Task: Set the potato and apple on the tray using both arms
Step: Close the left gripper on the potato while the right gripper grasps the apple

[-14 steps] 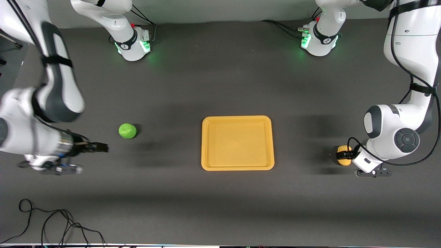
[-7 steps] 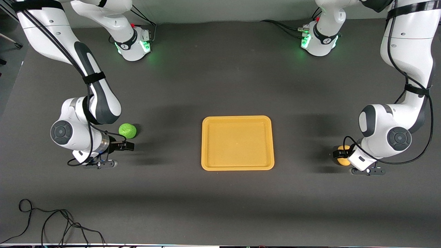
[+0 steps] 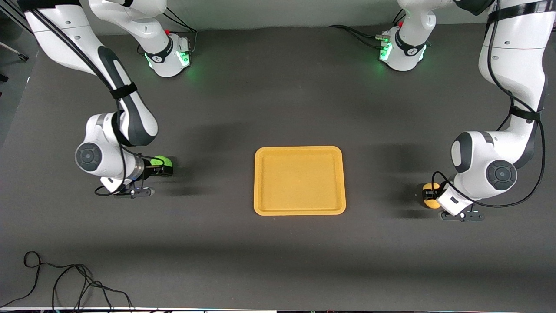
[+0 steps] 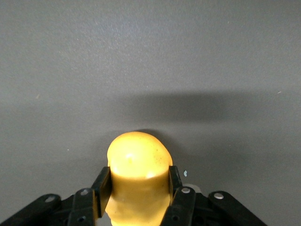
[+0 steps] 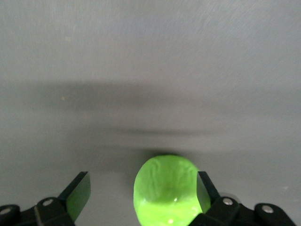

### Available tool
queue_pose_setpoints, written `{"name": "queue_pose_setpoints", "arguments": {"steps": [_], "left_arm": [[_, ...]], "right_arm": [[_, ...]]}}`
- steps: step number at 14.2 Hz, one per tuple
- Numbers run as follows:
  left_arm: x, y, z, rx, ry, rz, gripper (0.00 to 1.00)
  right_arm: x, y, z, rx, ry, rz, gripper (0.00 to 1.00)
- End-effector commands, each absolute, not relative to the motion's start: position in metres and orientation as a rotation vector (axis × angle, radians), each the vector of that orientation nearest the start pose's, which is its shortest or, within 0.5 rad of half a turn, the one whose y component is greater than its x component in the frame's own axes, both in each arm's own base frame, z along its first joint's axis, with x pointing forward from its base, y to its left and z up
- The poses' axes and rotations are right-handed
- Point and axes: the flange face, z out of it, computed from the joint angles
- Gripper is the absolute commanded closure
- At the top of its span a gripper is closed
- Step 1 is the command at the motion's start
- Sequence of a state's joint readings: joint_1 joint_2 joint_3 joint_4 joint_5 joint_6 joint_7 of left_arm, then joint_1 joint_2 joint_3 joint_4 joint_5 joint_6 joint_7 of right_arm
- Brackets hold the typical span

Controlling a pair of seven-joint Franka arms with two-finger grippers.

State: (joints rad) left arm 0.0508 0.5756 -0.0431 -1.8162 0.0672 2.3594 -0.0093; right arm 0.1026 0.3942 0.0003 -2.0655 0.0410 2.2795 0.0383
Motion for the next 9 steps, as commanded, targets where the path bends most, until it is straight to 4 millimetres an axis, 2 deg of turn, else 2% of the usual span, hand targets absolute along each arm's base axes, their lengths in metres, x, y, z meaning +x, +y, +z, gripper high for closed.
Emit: {"name": "queue_pose_setpoints", "arguments": {"steps": [1, 2, 5, 7, 9], "left_arm": [[0.645, 0.004, 0.277, -3.113, 0.059, 0.085, 0.68], [0.642, -0.001, 0.293, -3.118, 0.05, 0.104, 0.68], [0.632, -0.046, 0.338, -3.193, 0.0, 0.118, 0.68], [0.626, -0.094, 0.35, -3.211, -0.078, 0.111, 0.68], [0.621, -0.145, 0.356, -3.207, -0.141, 0.089, 0.68]], "right_arm": [[0.557, 0.063, 0.207, -3.143, -0.135, 0.313, 0.0], [0.557, 0.063, 0.201, -3.161, -0.167, 0.313, 0.0], [0.556, 0.06, 0.198, -3.203, -0.251, 0.327, 0.0], [0.552, 0.057, 0.189, -3.201, -0.248, 0.378, 0.02], [0.551, 0.055, 0.187, -3.2, -0.236, 0.406, 0.2]]}}
